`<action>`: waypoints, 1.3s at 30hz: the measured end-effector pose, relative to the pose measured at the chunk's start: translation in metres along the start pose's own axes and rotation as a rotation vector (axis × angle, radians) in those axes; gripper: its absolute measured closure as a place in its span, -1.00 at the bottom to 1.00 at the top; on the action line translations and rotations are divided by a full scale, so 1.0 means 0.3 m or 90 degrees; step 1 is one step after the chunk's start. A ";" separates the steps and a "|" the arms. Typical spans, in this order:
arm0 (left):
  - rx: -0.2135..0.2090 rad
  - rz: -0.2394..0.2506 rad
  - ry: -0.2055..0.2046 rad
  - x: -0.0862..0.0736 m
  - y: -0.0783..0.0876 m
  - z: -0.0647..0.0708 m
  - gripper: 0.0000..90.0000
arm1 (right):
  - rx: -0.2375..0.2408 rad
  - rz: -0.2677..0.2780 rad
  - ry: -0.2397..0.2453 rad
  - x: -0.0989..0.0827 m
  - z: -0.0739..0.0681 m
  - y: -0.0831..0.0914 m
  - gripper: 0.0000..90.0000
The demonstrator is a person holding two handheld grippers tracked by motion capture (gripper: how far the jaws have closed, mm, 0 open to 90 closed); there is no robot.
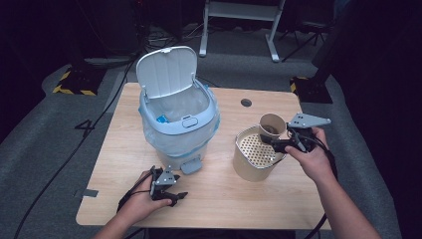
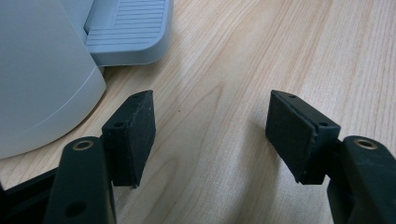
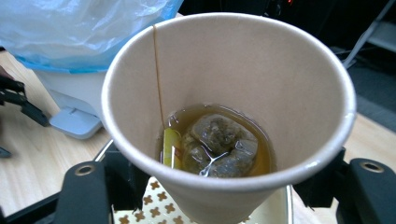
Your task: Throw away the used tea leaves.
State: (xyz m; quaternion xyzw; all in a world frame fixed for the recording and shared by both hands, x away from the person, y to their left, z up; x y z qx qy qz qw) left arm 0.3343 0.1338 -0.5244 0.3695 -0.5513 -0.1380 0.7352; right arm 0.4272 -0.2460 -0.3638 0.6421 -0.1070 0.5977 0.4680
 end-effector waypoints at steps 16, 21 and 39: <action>0.001 0.000 0.001 -0.001 0.001 0.002 -0.25 | -0.082 0.009 0.219 0.018 0.001 0.009 -0.26; 0.002 0.000 0.001 -0.001 0.001 0.002 -0.25 | -0.129 0.000 0.330 0.020 -0.010 0.018 -0.25; 0.002 0.000 0.001 -0.001 0.001 0.002 -0.25 | -0.341 -0.083 0.774 -0.010 -0.062 0.019 -0.24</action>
Point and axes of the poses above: each handheld gripper's, and its own axes: y roughly backward along the jaws, x roughly out of its top, z roughly to its right, the point moved 3 cm from there along -y, roughly forward along the jaws, and after that the axes turned 8 degrees about -x, right-handed, at the moved point
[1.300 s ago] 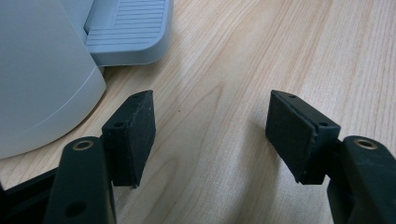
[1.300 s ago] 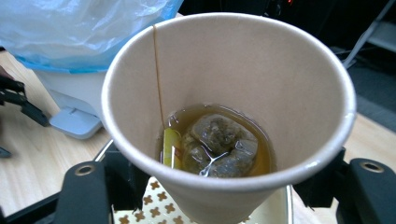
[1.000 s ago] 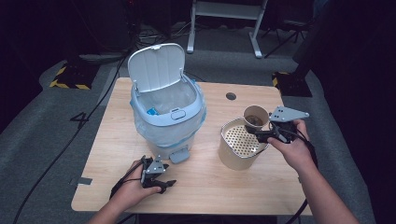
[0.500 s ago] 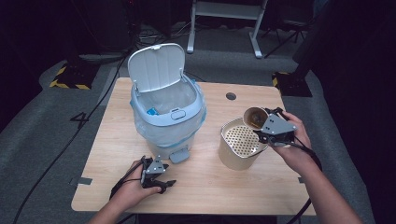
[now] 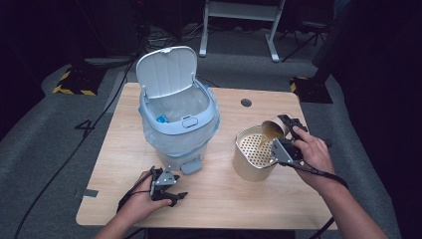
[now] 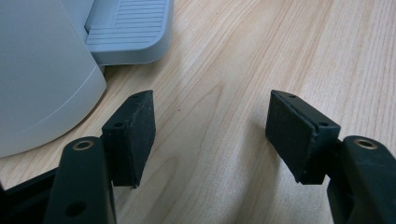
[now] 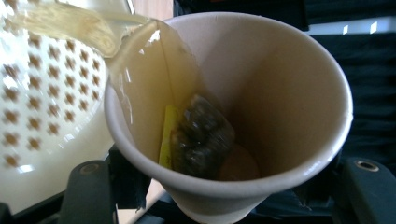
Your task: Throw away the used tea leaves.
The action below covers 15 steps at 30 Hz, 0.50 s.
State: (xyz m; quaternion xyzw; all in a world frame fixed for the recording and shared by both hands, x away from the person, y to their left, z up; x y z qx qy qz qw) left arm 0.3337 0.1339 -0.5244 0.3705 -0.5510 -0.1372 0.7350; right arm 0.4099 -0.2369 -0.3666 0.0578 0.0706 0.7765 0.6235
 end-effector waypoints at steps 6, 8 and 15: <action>0.000 0.000 0.000 0.000 0.000 0.000 -0.25 | -0.071 -0.026 0.147 0.011 -0.025 0.014 -0.23; 0.000 0.000 0.000 0.000 0.000 0.000 -0.25 | -0.094 -0.031 0.193 0.016 -0.032 0.018 -0.23; 0.000 0.000 0.000 0.000 0.000 0.000 -0.25 | -0.201 -0.057 0.374 0.037 -0.046 0.033 -0.23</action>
Point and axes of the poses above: each handheld gripper's, and its own axes: y roughly backward along the jaws, x roughly out of its top, z roughly to its right, the point moved 3 cm from there along -y, roughly forward along the jaws, and after that the axes turned 8 degrees about -x, right-handed, at the moved point
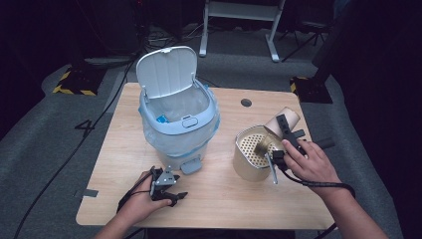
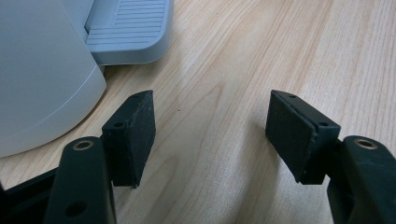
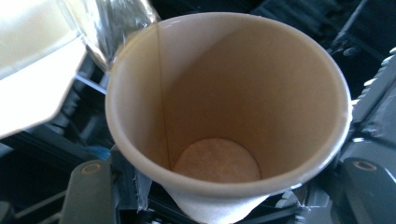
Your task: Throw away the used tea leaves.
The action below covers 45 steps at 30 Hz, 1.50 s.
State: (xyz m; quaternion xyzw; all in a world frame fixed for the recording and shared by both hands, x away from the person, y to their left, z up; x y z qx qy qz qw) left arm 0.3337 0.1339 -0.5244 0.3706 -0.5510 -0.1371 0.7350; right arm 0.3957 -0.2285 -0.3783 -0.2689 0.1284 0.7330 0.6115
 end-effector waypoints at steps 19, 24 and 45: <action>0.000 0.000 0.000 0.000 0.000 0.000 -0.25 | -0.056 -0.010 0.105 0.018 0.000 0.015 -0.23; 0.000 0.000 0.000 0.000 0.000 0.000 -0.25 | -0.052 -0.010 0.106 0.019 -0.002 0.014 -0.23; 0.000 0.000 0.000 0.000 0.000 0.000 -0.25 | 0.032 0.010 -0.020 0.000 -0.018 -0.006 -0.26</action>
Point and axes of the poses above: each handheld gripper's, and its own axes: y roughly backward along the jaws, x roughly out of its top, z roughly to its right, the point moved 3 cm from there along -y, roughly forward along the jaws, and after that the axes turned 8 degrees about -x, right-handed, at the moved point
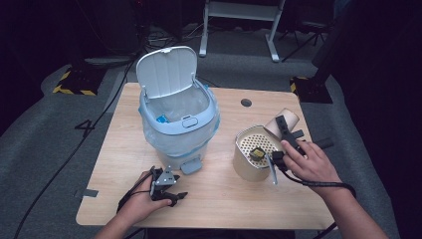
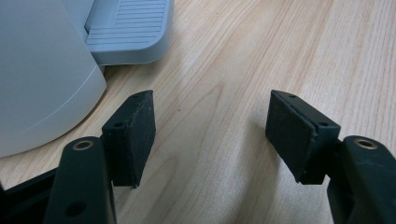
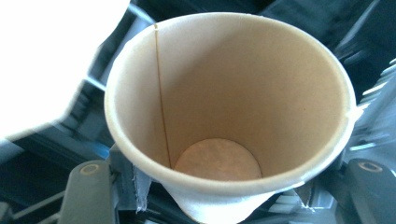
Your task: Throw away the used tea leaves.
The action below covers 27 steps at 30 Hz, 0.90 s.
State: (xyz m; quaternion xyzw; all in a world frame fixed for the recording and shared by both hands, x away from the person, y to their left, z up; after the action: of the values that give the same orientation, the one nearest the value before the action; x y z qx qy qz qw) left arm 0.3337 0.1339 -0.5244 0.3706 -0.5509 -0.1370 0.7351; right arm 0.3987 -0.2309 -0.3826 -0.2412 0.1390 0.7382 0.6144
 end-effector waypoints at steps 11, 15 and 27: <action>0.000 0.000 0.000 0.000 0.000 0.000 -0.25 | 0.280 0.012 -0.723 -0.145 -0.016 -0.052 -0.29; 0.000 0.000 0.000 0.000 0.000 0.000 -0.25 | 0.332 0.031 -0.876 -0.180 -0.021 -0.062 -0.30; 0.000 0.000 0.000 0.000 0.000 0.000 -0.25 | 0.478 0.032 -1.175 -0.210 -0.035 -0.071 -0.30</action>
State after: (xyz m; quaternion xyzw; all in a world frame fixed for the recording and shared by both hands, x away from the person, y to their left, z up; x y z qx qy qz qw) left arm 0.3337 0.1340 -0.5243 0.3707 -0.5509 -0.1371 0.7350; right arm 0.4294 -0.2847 -0.3564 0.6405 -0.1636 0.5573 0.5025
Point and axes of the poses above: each handheld gripper's, and its own axes: y roughly backward along the jaws, x roughly out of its top, z roughly to its right, the point moved 3 cm from there along -y, roughly forward along the jaws, and after that the axes turned 8 degrees about -x, right-handed, at the moved point
